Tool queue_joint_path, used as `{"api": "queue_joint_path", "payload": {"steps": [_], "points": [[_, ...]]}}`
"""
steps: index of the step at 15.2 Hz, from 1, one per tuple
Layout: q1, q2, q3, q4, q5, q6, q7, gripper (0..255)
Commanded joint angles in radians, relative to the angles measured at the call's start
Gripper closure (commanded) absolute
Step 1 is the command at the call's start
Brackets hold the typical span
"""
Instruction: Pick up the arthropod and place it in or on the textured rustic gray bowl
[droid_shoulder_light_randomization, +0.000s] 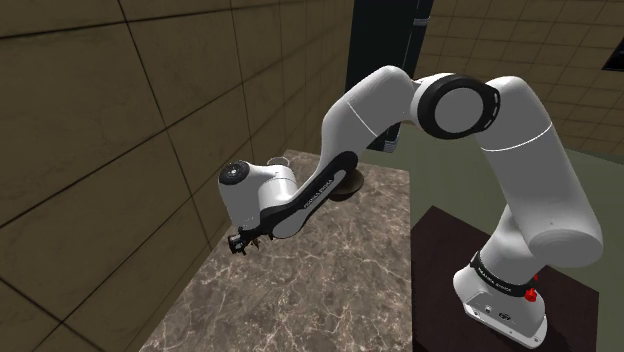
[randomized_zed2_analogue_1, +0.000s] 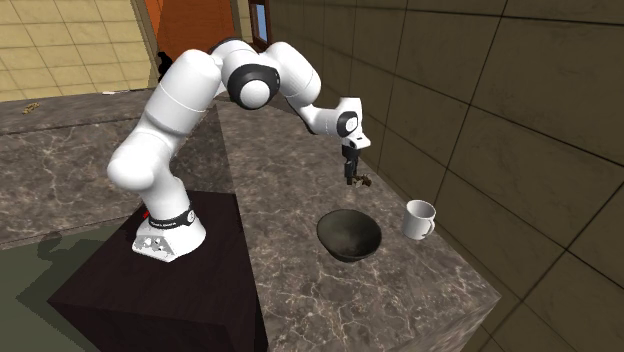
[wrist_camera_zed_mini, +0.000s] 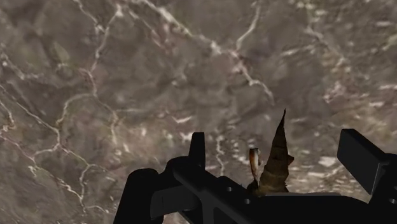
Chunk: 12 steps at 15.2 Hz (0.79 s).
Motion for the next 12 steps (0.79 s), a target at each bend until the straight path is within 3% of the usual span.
{"api": "queue_joint_path", "payload": {"steps": [1, 5, 6, 12], "points": [[0.001, 0.002, -0.001, 0.001, -0.001, 0.001, 0.001, 0], [0.001, 0.002, -0.001, 0.001, -0.001, 0.001, 0.001, 0], [0.001, 0.002, -0.001, 0.001, -0.001, 0.001, 0.001, 255], [0.001, 0.003, -0.001, 0.001, -0.002, 0.003, 0.001, 255]]}}
